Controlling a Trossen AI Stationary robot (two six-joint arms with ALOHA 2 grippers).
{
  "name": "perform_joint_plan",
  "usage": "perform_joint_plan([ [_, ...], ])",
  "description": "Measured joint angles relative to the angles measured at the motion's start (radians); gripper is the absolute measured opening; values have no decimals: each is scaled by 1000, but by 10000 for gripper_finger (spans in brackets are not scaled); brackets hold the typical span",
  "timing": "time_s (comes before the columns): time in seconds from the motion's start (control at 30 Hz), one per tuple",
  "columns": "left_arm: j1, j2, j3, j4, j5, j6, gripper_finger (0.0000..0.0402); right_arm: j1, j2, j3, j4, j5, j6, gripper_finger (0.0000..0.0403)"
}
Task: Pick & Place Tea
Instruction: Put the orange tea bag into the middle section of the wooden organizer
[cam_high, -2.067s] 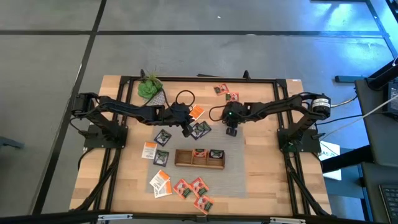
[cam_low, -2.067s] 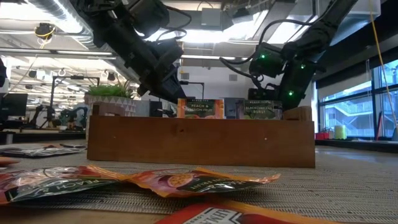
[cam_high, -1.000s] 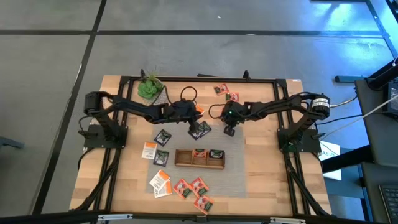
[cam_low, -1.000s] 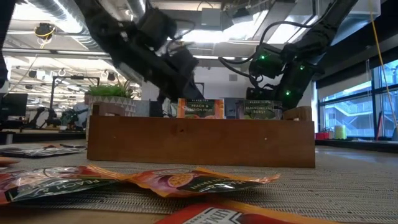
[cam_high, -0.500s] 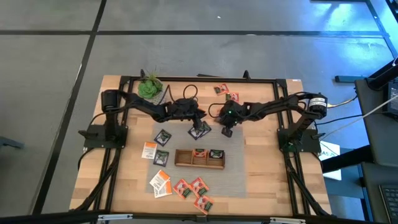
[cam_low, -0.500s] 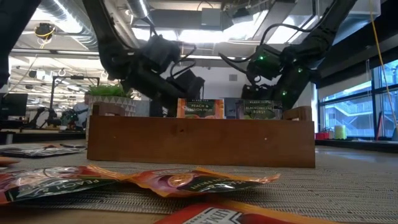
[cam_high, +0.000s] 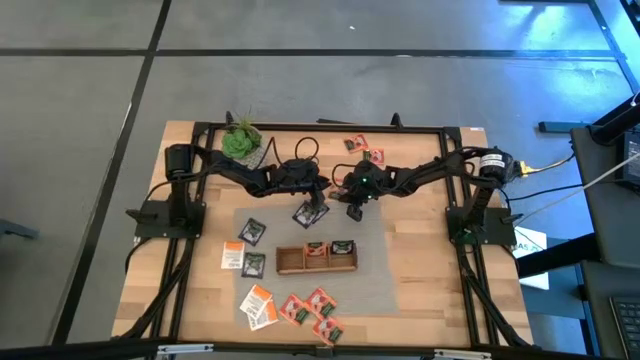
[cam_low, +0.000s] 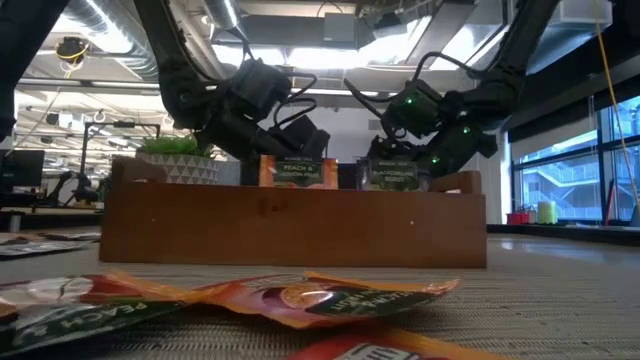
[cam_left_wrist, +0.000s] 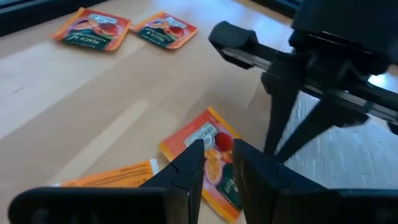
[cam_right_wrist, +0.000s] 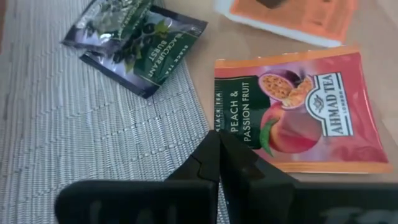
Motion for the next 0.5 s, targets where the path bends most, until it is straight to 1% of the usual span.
perform_joint_plan([
  [0.1, 0, 0, 0, -1, -13, 1, 79, 0, 3, 0, 18, -7, -2, 9],
  [0.3, 2, 2, 0, -9, -13, 1, 81, 1, 3, 35, 0, -11, -25, 9],
  [0.5, 2, 66, 1, 0, -12, -5, 78, 1, 3, 56, -10, -10, -26, 9],
])
